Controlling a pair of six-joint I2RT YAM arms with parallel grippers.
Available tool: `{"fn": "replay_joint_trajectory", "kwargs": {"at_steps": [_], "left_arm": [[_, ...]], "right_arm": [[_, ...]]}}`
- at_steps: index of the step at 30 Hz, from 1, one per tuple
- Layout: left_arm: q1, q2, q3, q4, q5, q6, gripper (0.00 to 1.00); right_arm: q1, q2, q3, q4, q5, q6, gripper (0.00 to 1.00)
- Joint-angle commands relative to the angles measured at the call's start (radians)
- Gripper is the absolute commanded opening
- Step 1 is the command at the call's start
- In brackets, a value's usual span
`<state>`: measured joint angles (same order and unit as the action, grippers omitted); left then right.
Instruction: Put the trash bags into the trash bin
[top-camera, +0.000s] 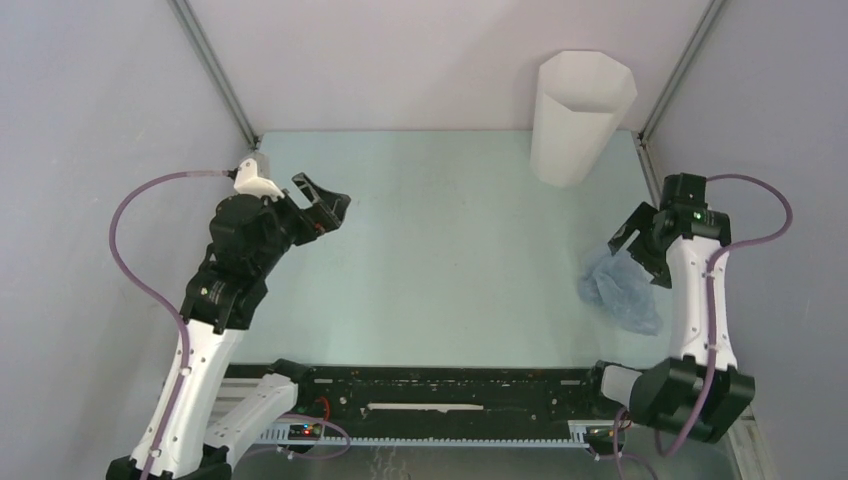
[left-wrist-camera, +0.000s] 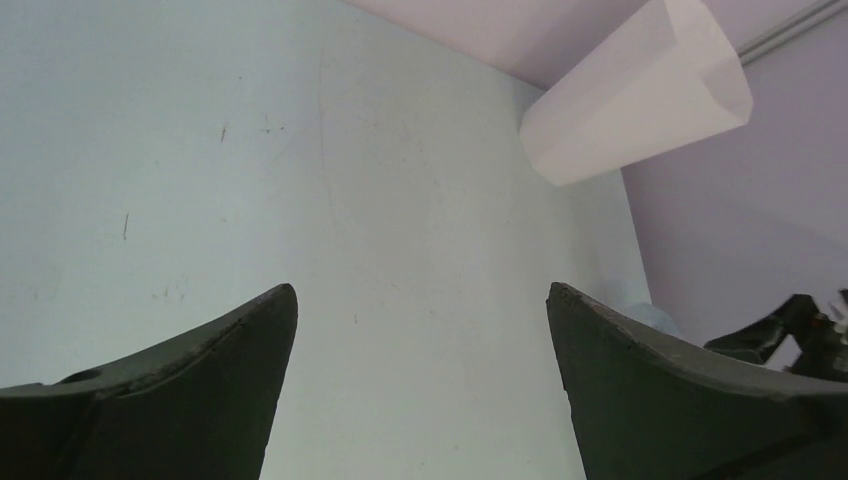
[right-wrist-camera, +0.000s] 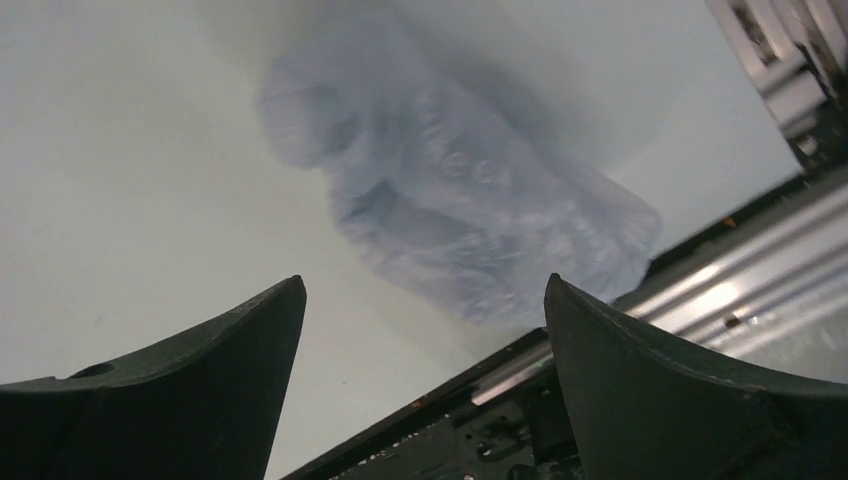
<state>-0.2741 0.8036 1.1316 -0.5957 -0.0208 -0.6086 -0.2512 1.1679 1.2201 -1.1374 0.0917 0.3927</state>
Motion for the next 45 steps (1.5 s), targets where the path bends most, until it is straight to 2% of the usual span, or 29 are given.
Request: {"fn": "replay_joint_trajectory", "kwargs": {"at_steps": [1,4,7,10,11,15,19,20,24,27,32,36,41,45], "left_arm": [[-0.021,-0.030,0.019,0.049,0.026,0.056,1.00],[-0.044,0.010,0.099,-0.011,-0.013,0.079,1.00],[-0.076,0.031,0.100,0.008,0.001,0.080,1.00],[-0.109,0.071,0.109,0.030,0.000,0.072,1.00],[-0.119,0.085,0.120,0.037,-0.001,0.071,1.00],[-0.143,0.130,0.162,0.045,-0.005,0.091,1.00],[-0.143,0.145,0.164,0.032,-0.006,0.096,1.00],[-0.143,0.147,0.164,0.028,-0.007,0.098,1.00],[-0.143,0.163,0.174,0.004,-0.003,0.100,1.00],[-0.143,0.178,0.174,-0.017,0.012,0.089,1.00],[-0.143,0.239,0.177,-0.071,0.172,0.069,1.00],[-0.143,0.292,0.144,-0.096,0.317,0.064,1.00],[-0.144,0.338,0.033,-0.080,0.469,0.056,1.00],[-0.144,0.318,-0.107,0.119,0.641,-0.067,1.00]], "right_arm": [[-0.033,0.130,-0.005,0.004,0.182,0.065,0.97],[-0.015,0.215,-0.002,-0.005,0.203,0.078,0.98],[0.025,0.268,-0.019,0.034,0.245,0.067,0.99],[0.039,0.326,-0.038,0.089,0.196,0.038,0.97],[0.039,0.345,-0.046,0.111,0.150,0.017,0.89],[0.098,0.404,-0.059,0.177,-0.042,-0.061,0.70],[0.260,0.371,-0.058,0.266,-0.341,-0.082,0.34],[0.319,0.364,-0.058,0.295,-0.403,-0.071,0.28],[0.493,0.363,-0.057,0.445,-0.661,-0.003,0.11],[0.554,0.375,-0.059,0.553,-0.814,0.089,0.03],[0.572,0.432,-0.059,0.754,-1.087,0.233,0.00],[0.570,0.515,-0.058,0.835,-1.241,0.287,0.00],[0.582,0.560,-0.059,0.854,-1.266,0.322,0.00],[0.586,0.548,-0.059,0.932,-1.303,0.404,0.00]]}}
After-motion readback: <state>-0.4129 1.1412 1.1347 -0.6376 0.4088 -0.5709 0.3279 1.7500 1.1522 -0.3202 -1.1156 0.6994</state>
